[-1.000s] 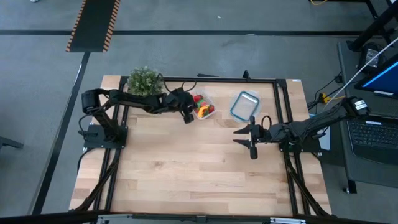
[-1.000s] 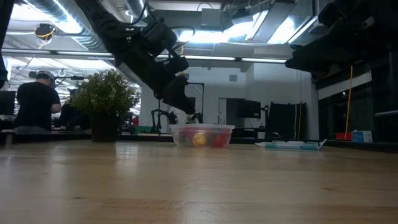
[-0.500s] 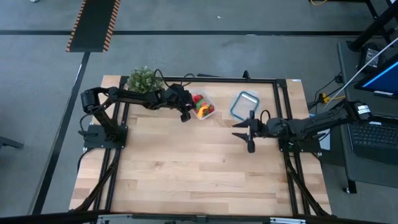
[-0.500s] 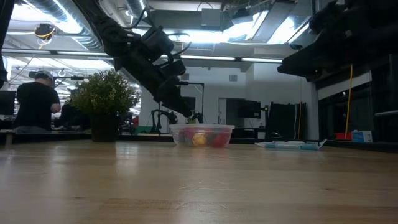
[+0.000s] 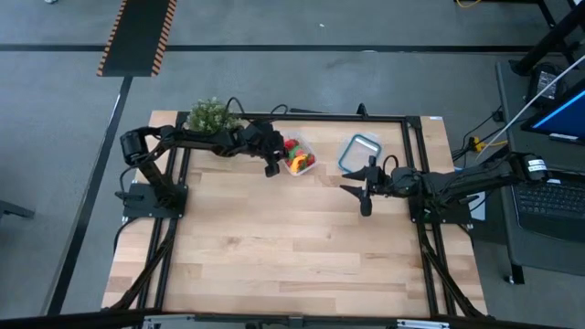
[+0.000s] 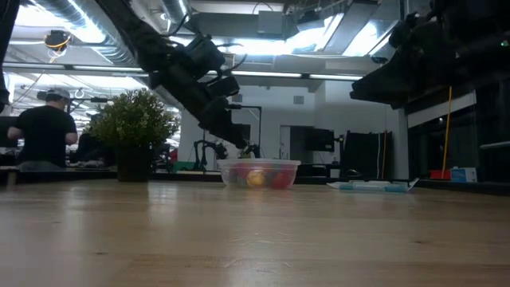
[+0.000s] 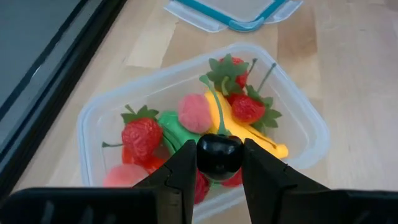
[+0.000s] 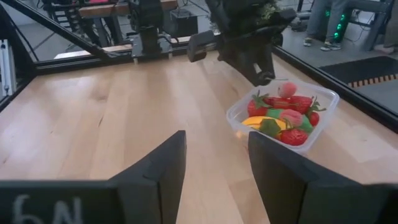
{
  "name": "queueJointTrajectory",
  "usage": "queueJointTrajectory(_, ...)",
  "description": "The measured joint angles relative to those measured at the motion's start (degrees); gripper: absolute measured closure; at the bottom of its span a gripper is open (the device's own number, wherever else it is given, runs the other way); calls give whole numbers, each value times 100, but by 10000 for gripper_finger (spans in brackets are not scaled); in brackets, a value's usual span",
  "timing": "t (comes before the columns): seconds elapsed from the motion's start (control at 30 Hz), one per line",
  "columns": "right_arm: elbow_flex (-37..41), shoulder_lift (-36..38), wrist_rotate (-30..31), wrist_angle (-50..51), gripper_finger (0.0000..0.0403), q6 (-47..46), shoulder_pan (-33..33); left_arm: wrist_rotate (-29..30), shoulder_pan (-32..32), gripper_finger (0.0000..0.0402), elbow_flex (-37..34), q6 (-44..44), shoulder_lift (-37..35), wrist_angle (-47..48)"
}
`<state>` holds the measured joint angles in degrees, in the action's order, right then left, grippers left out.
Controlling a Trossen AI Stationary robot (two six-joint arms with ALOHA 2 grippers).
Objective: Pick and placing Produce into tupperware
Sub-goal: Put the black cherry into the transparent container
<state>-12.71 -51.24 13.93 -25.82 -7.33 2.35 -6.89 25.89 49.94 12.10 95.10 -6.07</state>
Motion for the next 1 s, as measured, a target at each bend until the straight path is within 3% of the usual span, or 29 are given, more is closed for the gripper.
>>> queueJointTrajectory(0.23,-1,0,-2,58,228,-135,0,16,75,310,940,329,522,1315)
queueJointTrajectory(0.4,-2,0,-2,144,228,-139,2,3,83,310,1462,497,1036,1489)
queueJointTrajectory(1.0,-2,0,-2,387,228,7,2,-11,127,310,1665,610,1227,1764)
